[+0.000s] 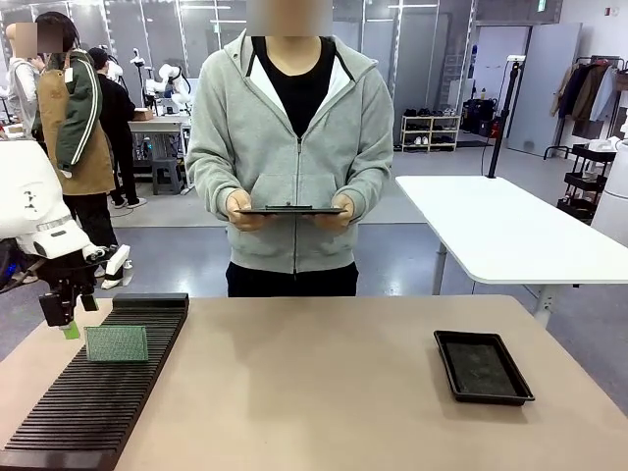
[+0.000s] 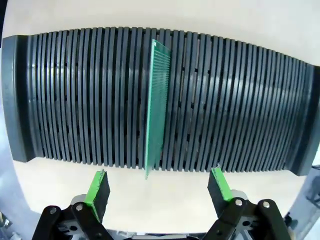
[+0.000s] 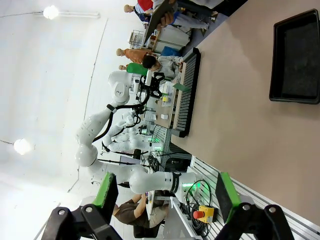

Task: Inspect the PCB.
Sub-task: Pick up the Blank PCB and present it to the human.

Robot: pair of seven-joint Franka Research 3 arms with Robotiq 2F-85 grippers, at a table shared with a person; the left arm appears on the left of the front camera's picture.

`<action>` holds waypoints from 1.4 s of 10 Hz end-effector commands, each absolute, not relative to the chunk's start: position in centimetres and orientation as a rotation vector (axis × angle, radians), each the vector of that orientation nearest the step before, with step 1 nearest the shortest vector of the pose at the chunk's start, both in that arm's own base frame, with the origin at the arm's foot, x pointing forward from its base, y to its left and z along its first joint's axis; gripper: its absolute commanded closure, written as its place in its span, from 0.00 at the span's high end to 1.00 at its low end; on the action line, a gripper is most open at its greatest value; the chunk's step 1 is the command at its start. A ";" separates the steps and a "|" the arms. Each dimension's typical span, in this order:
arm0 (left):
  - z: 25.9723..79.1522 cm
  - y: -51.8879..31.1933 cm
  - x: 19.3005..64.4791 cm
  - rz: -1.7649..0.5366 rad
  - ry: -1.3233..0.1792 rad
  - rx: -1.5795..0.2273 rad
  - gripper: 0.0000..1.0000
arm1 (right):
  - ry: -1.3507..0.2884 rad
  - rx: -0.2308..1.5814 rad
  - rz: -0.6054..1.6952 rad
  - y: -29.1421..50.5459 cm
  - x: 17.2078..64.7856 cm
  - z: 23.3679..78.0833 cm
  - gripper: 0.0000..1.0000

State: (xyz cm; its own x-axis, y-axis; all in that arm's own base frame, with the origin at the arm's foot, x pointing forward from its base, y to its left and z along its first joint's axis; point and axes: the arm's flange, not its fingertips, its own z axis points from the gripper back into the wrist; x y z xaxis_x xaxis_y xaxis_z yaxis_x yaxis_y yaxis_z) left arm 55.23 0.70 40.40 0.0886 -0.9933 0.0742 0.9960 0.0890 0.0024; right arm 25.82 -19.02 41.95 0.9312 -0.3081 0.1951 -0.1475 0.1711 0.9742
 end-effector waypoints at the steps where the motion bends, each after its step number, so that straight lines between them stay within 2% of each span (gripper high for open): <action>1: 39.7 0.2 57.5 -1.449 -0.026 -0.074 1.00 | -0.386 1.406 -0.109 -19.1 25.6 42.0 1.00; 6: 36.9 0.1 59.2 -1.458 0.083 -0.100 1.00 | -0.386 1.406 -0.109 -19.1 25.6 42.0 1.00; 7: 36.7 0.0 59.1 -1.460 0.097 -0.103 0.98 | -0.386 1.406 -0.109 -19.1 25.6 42.0 1.00; 9: 36.4 -0.3 59.3 -1.460 0.112 -0.104 0.67 | -0.386 1.406 -0.109 -19.1 25.6 42.0 1.00; 10: 36.5 -0.5 59.1 -1.469 0.097 -0.129 0.56 | -0.386 1.406 -0.109 -19.1 25.6 42.0 1.00; 11: 36.7 -0.5 58.9 -1.477 0.090 -0.135 0.07 | -0.386 1.406 -0.109 -19.1 25.6 42.0 1.00; 12: 36.7 -0.6 58.7 -1.478 0.101 -0.125 0.00 | -0.386 1.406 -0.109 -19.1 25.6 42.0 1.00; 14: 36.6 -0.6 58.5 -1.488 0.123 -0.094 0.00 | -0.386 1.406 -0.109 -19.1 25.6 42.0 1.00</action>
